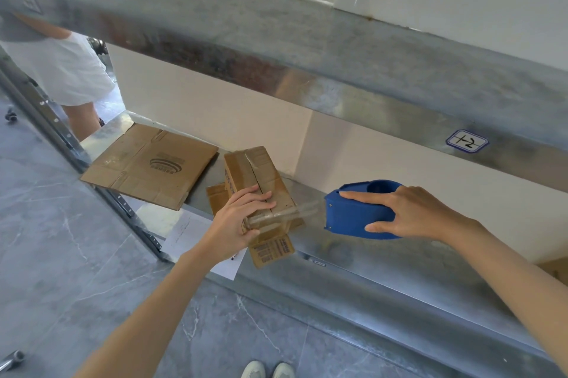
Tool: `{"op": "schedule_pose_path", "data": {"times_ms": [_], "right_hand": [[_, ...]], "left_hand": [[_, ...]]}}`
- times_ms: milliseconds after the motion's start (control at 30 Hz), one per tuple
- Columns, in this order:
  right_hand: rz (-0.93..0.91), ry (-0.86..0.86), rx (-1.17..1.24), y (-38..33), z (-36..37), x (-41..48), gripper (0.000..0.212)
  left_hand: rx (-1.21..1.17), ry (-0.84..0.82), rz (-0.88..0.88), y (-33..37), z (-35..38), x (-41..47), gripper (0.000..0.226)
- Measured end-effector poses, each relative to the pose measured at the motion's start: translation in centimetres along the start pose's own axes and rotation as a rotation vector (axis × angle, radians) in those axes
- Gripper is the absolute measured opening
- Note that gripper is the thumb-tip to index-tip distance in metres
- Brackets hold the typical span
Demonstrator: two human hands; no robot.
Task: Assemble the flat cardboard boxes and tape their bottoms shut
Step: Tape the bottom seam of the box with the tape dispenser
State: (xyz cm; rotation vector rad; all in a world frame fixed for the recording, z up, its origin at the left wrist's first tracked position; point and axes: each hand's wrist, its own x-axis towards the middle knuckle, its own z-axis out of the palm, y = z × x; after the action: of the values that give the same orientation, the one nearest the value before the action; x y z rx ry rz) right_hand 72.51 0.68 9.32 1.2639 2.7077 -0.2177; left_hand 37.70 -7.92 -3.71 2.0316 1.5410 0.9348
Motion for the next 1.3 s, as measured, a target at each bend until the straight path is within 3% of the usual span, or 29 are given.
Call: {"op": "schedule_pose_path", "data": {"times_ms": [500, 900, 1300], "right_hand": [[0.115, 0.082, -0.152, -3.7, 3.8, 2.7, 0.077], [0.144, 0.092, -0.181, -8.3, 6.5, 4.8, 0.074], [0.167, 0.127, -0.072, -8.6, 7.4, 8.0, 0.07]], "left_hand": [[0.143, -0.103, 0.046, 1.0, -1.0, -0.2, 0.068], [0.118, -0.085, 0.038, 1.0, -1.4, -0.1, 0.067], [0.08, -0.108, 0.032, 0.6, -1.5, 0.3, 0.066]]}}
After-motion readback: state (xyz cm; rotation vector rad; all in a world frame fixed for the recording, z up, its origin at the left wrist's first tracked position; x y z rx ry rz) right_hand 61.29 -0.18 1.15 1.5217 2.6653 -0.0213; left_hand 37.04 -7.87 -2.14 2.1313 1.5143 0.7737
